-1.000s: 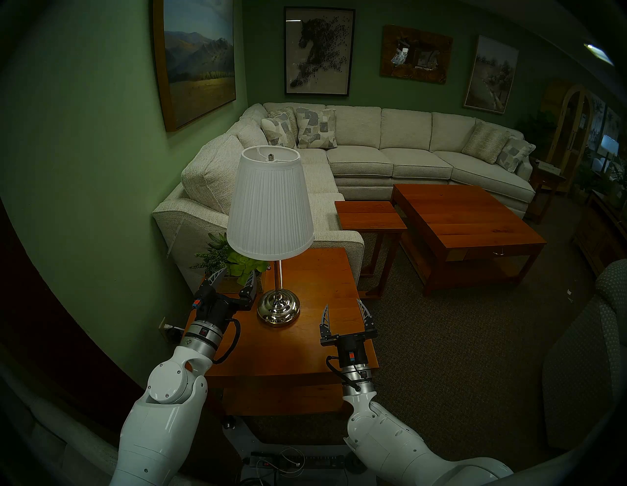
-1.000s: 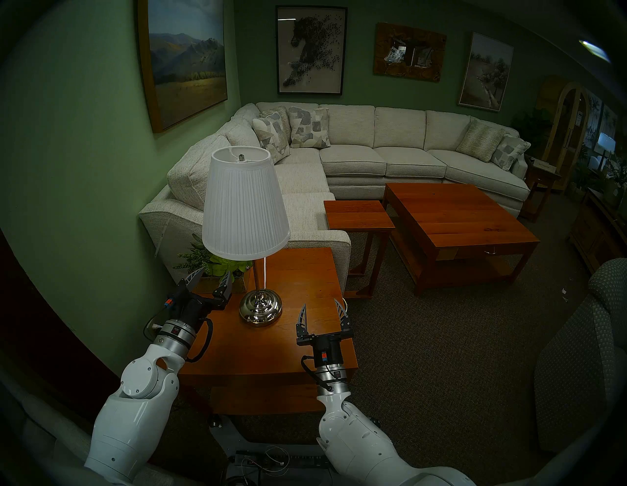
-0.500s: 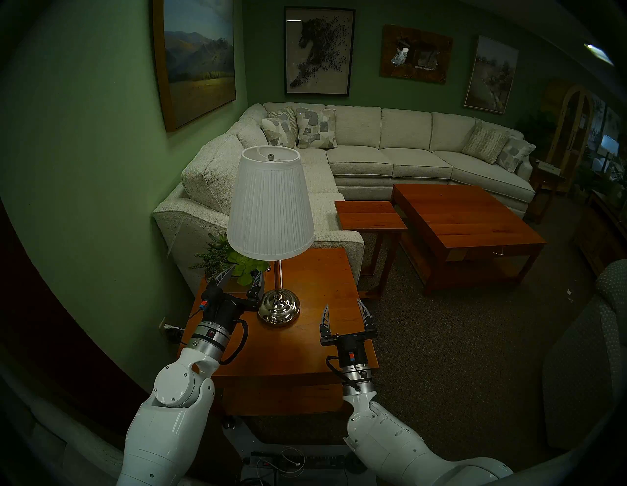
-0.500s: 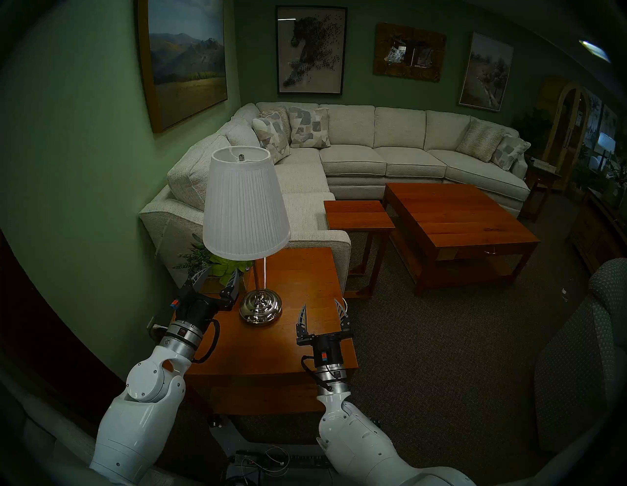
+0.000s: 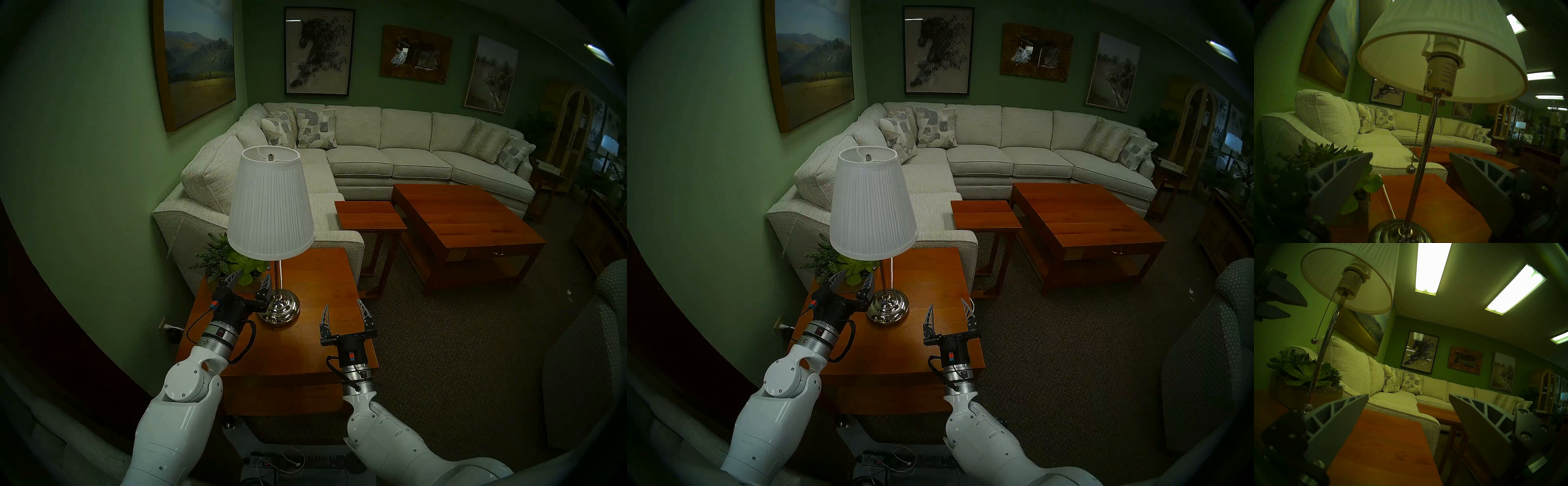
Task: Pull on string to turn on lamp
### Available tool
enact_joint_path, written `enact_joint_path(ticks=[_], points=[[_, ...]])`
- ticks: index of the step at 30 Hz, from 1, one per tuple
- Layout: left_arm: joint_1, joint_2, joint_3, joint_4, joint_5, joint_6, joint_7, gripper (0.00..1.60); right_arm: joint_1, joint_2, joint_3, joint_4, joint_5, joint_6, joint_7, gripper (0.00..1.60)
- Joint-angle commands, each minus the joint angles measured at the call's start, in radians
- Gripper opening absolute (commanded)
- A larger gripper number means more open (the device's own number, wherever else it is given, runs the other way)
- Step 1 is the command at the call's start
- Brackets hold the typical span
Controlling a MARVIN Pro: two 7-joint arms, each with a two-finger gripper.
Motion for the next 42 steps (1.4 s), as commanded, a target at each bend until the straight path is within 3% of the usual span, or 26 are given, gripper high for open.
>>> enact_joint_path(ticks=[1, 28, 42], points=[[-0.076, 0.001, -0.008, 0.008, -0.003, -0.023, -0.009, 1.6, 0.017, -0.002, 0.001, -0.024, -0.003, -0.005, -0.003, 1.6], [-0.231, -0.027, -0.001, 0.191, -0.001, -0.048, -0.039, 1.6, 0.018, -0.002, 0.001, -0.023, -0.003, -0.005, -0.003, 1.6], [-0.266, -0.037, -0.002, 0.238, -0.006, -0.074, -0.068, 1.6, 0.018, -0.002, 0.001, -0.023, -0.004, -0.005, -0.003, 1.6]])
